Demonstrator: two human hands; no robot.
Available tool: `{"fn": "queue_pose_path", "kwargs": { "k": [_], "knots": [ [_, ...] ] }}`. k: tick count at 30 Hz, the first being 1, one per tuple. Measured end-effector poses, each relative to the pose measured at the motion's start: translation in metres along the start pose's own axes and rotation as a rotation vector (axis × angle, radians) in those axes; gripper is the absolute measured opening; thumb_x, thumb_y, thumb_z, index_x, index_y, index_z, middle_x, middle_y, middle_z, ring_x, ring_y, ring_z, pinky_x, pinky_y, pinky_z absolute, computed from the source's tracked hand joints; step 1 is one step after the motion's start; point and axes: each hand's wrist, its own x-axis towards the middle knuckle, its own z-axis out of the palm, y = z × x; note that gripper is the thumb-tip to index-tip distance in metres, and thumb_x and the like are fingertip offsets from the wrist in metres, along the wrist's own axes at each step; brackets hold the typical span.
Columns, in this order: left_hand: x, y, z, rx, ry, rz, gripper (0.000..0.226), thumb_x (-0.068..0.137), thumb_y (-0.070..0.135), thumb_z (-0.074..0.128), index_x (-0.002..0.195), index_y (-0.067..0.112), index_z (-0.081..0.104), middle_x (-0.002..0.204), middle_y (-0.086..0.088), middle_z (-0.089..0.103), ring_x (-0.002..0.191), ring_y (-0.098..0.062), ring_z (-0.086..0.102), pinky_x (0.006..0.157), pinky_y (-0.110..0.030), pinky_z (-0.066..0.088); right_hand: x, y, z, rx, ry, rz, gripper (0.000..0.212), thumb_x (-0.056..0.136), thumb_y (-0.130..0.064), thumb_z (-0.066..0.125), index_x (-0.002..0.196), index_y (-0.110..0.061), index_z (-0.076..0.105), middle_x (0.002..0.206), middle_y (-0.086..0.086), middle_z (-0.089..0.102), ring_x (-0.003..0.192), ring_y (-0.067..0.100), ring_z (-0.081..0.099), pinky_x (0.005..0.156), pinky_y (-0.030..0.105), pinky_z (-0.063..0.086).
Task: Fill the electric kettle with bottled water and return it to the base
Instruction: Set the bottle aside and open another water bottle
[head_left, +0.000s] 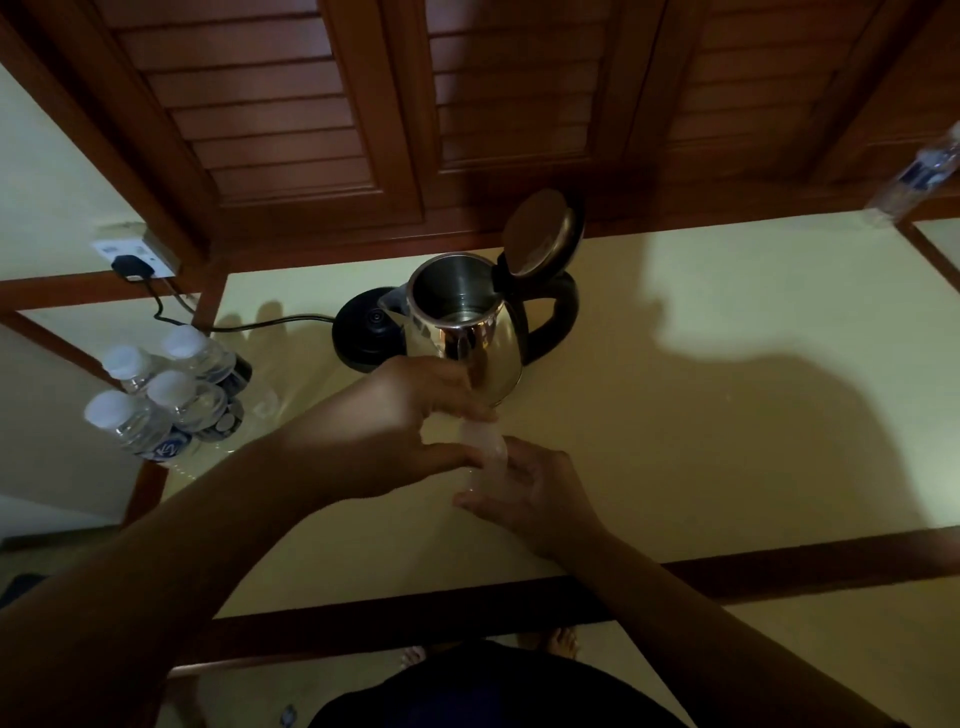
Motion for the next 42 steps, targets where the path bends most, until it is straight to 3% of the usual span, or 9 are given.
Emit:
{"fn": "queue_pose_path", "kwargs": {
  "k": [3,7,12,17,20,25,30,37,42],
  "knots": [
    [0.004,-0.002,-0.009,0.05,-0.097,0.058,0.036,0.086,0.032,0.082,0.121,0.024,0.075,0.113,0.008,0.07,0.102,-0.007,0.067,0.085,-0.036,0.057,-0.001,0.001,0.001,-0.011,0.006,-0.003,0.043,0.076,-0.043,0.093,0.113,-0.029,0.077,0.094,-0.022,0.076,0.083,0.002,0.071,0.071,0.025,0.053],
    [0.003,0.011,-0.01,0.218,-0.011,-0.018,0.05,0.079,0.064,0.073,0.119,0.032,0.072,0.109,0.019,0.068,0.091,0.016,0.054,0.075,-0.005,0.042,0.0,-0.002,0.002,-0.055,0.022,-0.035,0.04,0.075,-0.049,0.089,0.107,-0.032,0.072,0.09,-0.016,0.074,0.08,0.008,0.069,0.068,0.033,0.055],
    [0.0,0.016,0.002,0.182,0.116,-0.099,0.031,0.079,0.056,0.078,0.09,0.027,0.078,0.079,0.019,0.063,0.074,0.003,0.059,0.061,-0.008,0.041,-0.001,-0.004,-0.001,-0.07,0.014,-0.089,0.054,0.08,-0.04,0.091,0.127,-0.033,0.065,0.099,-0.014,0.074,0.084,0.007,0.069,0.072,0.026,0.054],
    [0.004,0.012,0.0,0.217,-0.054,-0.012,0.027,0.088,0.042,0.074,0.111,0.028,0.076,0.098,0.017,0.063,0.088,0.001,0.057,0.071,-0.009,0.04,0.003,0.004,-0.001,-0.077,0.025,-0.028,0.045,0.073,-0.04,0.096,0.108,-0.024,0.072,0.08,-0.032,0.064,0.069,-0.002,0.058,0.062,0.014,0.039],
    [0.009,0.007,-0.011,0.224,-0.174,0.071,0.03,0.09,0.038,0.073,0.117,0.026,0.073,0.108,0.011,0.065,0.099,-0.001,0.058,0.081,-0.012,0.044,0.004,0.008,0.001,-0.045,0.032,-0.023,0.049,0.07,-0.045,0.096,0.11,-0.025,0.076,0.088,-0.027,0.072,0.079,-0.002,0.067,0.068,0.024,0.051],
    [0.008,0.01,-0.01,0.242,-0.034,-0.026,0.047,0.077,0.065,0.07,0.111,0.032,0.074,0.098,0.021,0.064,0.084,0.011,0.055,0.07,-0.003,0.039,0.004,0.006,0.002,0.011,0.004,-0.024,0.045,0.074,-0.042,0.093,0.113,-0.027,0.077,0.092,-0.023,0.075,0.082,0.001,0.071,0.071,0.025,0.054],
    [0.004,0.009,-0.001,0.203,-0.005,-0.009,0.024,0.085,0.044,0.078,0.098,0.024,0.076,0.091,0.013,0.064,0.084,0.005,0.055,0.072,-0.005,0.041,0.006,0.002,-0.003,-0.035,-0.013,-0.039,0.034,0.076,-0.037,0.094,0.106,-0.04,0.077,0.075,-0.025,0.069,0.063,0.003,0.059,0.059,0.023,0.043],
    [0.005,0.005,0.0,0.22,-0.027,0.021,0.033,0.088,0.053,0.07,0.11,0.028,0.074,0.098,0.017,0.065,0.084,0.002,0.056,0.071,-0.004,0.038,0.002,0.005,-0.007,-0.013,-0.039,-0.029,0.036,0.076,-0.041,0.093,0.107,-0.04,0.076,0.083,-0.027,0.07,0.073,-0.003,0.062,0.066,0.02,0.044],
    [0.009,0.016,0.029,0.009,0.094,-0.008,0.059,0.089,0.058,0.065,0.142,0.034,0.057,0.125,0.022,0.061,0.107,0.011,0.058,0.083,-0.002,0.044,-0.01,0.004,-0.038,-0.021,0.07,-0.007,0.037,0.077,-0.039,0.093,0.103,-0.049,0.07,0.095,-0.029,0.074,0.086,-0.004,0.068,0.072,0.017,0.049]
  ]
}}
